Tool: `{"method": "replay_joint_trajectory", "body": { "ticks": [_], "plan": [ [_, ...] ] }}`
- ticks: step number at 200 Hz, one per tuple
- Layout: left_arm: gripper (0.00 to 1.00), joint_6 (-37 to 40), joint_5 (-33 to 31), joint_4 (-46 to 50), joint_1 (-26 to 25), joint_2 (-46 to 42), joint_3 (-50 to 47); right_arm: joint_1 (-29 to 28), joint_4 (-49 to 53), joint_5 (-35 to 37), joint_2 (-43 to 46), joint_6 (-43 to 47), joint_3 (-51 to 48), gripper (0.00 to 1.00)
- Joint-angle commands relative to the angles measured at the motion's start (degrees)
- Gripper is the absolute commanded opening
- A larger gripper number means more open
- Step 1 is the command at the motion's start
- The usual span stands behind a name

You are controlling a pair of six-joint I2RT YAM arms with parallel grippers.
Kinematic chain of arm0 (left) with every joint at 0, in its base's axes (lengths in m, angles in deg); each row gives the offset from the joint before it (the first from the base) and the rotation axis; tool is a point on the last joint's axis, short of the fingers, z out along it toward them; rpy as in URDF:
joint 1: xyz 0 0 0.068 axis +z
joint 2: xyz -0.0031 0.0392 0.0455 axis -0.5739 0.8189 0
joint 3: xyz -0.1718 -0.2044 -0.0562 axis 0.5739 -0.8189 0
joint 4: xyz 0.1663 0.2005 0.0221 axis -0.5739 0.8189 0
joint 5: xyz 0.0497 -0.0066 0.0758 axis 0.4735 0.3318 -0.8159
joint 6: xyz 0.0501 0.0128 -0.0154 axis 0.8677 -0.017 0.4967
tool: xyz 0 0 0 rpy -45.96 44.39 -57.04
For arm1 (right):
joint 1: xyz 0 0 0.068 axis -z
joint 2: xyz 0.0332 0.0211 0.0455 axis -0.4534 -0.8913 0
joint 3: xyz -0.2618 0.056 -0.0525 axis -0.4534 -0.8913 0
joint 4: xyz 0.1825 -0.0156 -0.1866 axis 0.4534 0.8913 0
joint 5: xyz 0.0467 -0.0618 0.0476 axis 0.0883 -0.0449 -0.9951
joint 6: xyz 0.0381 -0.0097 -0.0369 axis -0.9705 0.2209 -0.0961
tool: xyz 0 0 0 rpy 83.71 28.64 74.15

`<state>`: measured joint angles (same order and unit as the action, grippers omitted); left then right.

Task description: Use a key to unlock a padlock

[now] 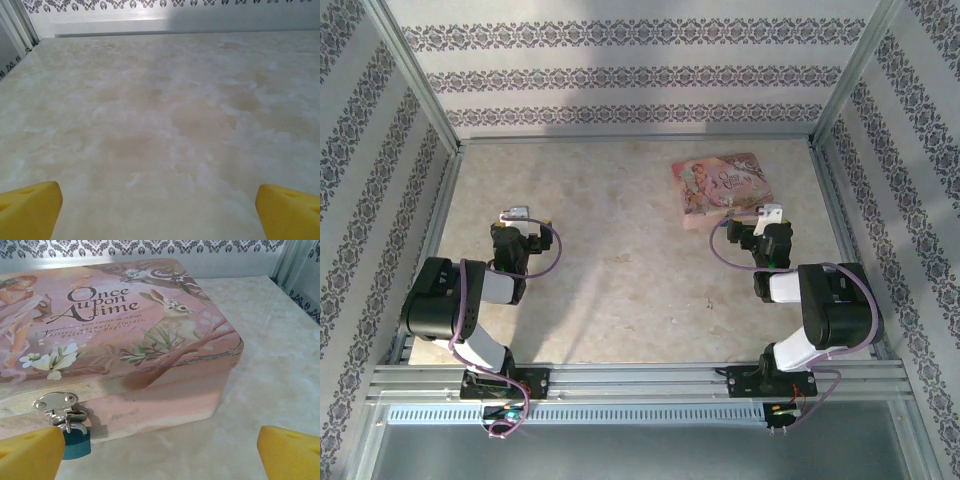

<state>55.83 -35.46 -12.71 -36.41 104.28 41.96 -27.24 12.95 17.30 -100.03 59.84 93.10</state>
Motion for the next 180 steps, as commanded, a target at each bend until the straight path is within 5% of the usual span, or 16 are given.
{"method": "replay_joint_trajectory", "body": {
  "ticks": [1, 149, 180],
  "plan": [
    [0.99, 0.05, 0.53, 0.81, 0.60, -0.49, 0.69, -0.69, -0.72, 0.47, 0.75, 0.57, 1.13, 0.98],
    [0.99, 0.04, 0.64, 0.07, 0.64, -0.65, 0.33, -0.42, -0.80, 0.03, 0.84, 0.28, 1.04, 0.98],
    [0.99, 0.59, 2.43, 6.84, 0.59, -12.87, -1.51, 0.16, 4.03, 0.59, 7.20, -0.55, 0.80, 0.99]
  ]
}}
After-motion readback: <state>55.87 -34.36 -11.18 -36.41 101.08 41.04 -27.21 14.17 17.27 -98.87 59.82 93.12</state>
